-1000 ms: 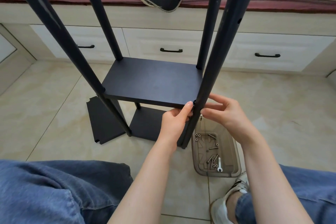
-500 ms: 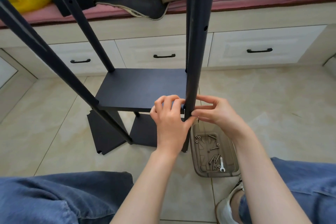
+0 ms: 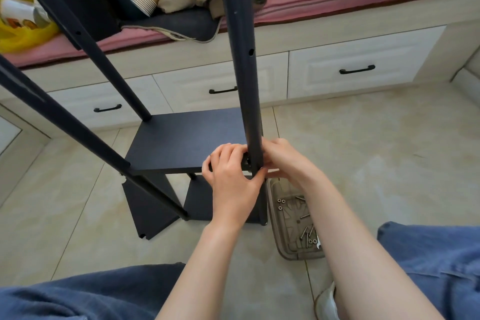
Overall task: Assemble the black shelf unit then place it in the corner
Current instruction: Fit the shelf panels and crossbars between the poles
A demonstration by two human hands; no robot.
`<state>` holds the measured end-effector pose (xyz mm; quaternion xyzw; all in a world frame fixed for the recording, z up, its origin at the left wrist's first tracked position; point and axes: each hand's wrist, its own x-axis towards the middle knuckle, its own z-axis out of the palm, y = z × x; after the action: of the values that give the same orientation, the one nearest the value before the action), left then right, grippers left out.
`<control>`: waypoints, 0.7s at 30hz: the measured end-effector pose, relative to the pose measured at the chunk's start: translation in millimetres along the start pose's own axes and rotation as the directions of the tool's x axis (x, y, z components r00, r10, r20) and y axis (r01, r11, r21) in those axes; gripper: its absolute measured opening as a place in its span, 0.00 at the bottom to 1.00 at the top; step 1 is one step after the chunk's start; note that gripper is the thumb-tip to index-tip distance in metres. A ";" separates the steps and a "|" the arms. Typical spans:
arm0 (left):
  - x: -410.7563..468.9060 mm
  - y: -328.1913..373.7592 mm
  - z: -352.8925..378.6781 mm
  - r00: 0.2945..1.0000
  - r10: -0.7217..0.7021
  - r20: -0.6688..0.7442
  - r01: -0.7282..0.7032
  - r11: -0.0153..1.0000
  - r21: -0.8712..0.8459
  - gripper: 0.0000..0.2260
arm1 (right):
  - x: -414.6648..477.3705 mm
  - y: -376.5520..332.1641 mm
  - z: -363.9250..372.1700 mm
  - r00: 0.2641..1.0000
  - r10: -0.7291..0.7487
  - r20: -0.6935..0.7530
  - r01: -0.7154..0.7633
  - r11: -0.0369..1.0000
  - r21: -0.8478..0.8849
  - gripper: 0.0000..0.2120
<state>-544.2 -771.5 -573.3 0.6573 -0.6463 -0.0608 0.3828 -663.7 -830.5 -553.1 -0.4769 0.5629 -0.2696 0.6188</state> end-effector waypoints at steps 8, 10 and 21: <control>5.7 -3.9 -5.6 0.996 0.010 0.090 -0.009 1.000 -0.020 0.17 | 3.4 2.2 3.2 0.996 -0.087 0.003 0.087 0.996 -0.014 0.19; 6.3 -4.6 -6.8 0.993 0.016 0.115 -0.015 1.000 -0.009 0.18 | 4.0 4.5 3.0 0.994 -0.109 0.001 0.109 0.994 -0.018 0.18; -1.6 -5.4 -10.4 0.984 0.040 0.172 -0.056 0.994 0.090 0.24 | 5.9 17.1 -0.9 0.985 -0.171 -0.010 0.171 0.985 -0.018 0.17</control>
<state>-534.1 -766.4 -569.9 0.6513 -0.6945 -0.0767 0.2959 -666.7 -829.0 -570.9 -0.5273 0.5258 -0.3197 0.5859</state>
